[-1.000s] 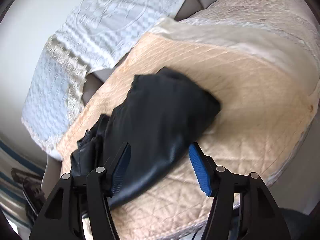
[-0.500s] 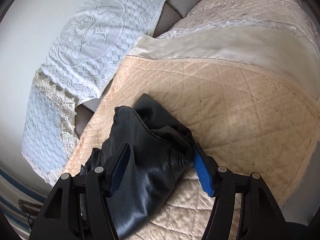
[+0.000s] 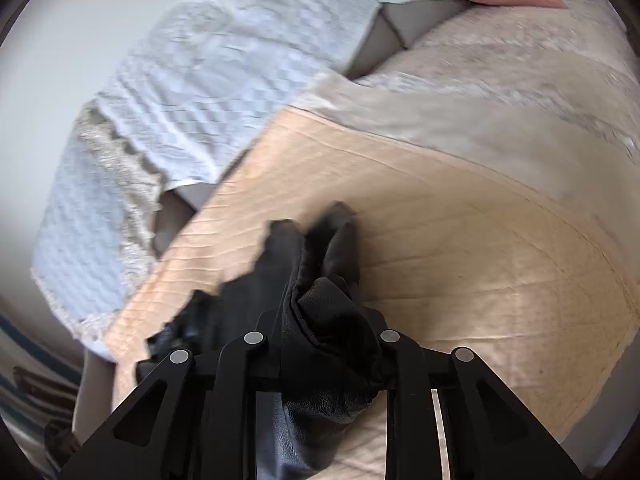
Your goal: Fold large clothes
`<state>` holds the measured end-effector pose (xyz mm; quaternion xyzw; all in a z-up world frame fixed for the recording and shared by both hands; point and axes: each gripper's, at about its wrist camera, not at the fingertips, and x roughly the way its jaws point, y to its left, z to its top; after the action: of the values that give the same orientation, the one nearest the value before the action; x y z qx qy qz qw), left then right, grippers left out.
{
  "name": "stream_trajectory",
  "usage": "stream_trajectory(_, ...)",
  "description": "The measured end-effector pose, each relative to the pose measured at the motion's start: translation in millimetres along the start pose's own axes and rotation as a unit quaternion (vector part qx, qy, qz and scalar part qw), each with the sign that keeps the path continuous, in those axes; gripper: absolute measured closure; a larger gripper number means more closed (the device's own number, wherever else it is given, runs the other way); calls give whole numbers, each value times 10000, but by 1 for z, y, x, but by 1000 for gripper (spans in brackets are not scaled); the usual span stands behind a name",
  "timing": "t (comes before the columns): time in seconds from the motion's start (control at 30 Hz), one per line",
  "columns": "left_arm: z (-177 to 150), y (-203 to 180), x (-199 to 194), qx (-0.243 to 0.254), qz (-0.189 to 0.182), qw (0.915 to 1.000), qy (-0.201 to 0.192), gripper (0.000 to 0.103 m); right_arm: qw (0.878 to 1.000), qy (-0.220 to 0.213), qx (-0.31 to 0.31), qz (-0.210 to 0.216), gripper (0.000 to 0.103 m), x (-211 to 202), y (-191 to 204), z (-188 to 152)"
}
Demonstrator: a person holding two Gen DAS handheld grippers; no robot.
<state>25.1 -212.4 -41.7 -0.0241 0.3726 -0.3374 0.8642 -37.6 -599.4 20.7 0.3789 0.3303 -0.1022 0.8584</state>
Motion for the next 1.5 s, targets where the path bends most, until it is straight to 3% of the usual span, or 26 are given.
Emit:
stream_trajectory(0.13, 9, 22, -29, -184, 131, 9989, -410, 55, 9974, -69, -534, 478, 81, -20, 56, 2)
stream_trajectory(0.27, 9, 55, -45, -533, 360, 9967, -490, 55, 9879, 29, -1110, 1083, 81, -29, 119, -10)
stream_trajectory(0.53, -2, 117, -82, -1066, 843, 9882, -699, 55, 9524, 1044, -2010, 2039, 81, 10, 216, -95)
stream_trajectory(0.63, -8, 134, -92, -1278, 958, 9843, -748, 55, 9375, 1590, -2212, 2163, 81, 42, 229, -139)
stream_trajectory(0.77, -11, 145, -99, -1431, 1006, 9814, -793, 55, 9255, 2154, -2487, 1877, 82, 85, 230, -193)
stream_trajectory(0.87, -9, 145, -103, -1379, 995, 9817, -852, 55, 9227, 2038, -2781, 1726, 81, 85, 234, -207)
stream_trajectory(1.03, -6, 143, -108, -1341, 917, 9825, -916, 55, 9225, 1749, -2941, 1788, 81, 71, 250, -192)
stream_trajectory(1.17, -7, 145, -110, -1384, 936, 9815, -933, 55, 9116, 1952, -3186, 1716, 81, 81, 246, -223)
stream_trajectory(1.23, -8, 145, -108, -1407, 937, 9815, -898, 55, 9006, 1746, -3604, 1689, 81, 81, 241, -241)
stream_trajectory(1.3, -8, 146, -105, -1389, 983, 9817, -858, 55, 9015, 1590, -3627, 1746, 77, 79, 242, -241)
stream_trajectory(1.43, -8, 148, -105, -1416, 1061, 9806, -846, 55, 8997, 1743, -3476, 1985, 54, 68, 248, -229)
stream_trajectory(1.5, -8, 151, -106, -1458, 1079, 9796, -864, 55, 8982, 1748, -3415, 2148, 50, 54, 251, -225)
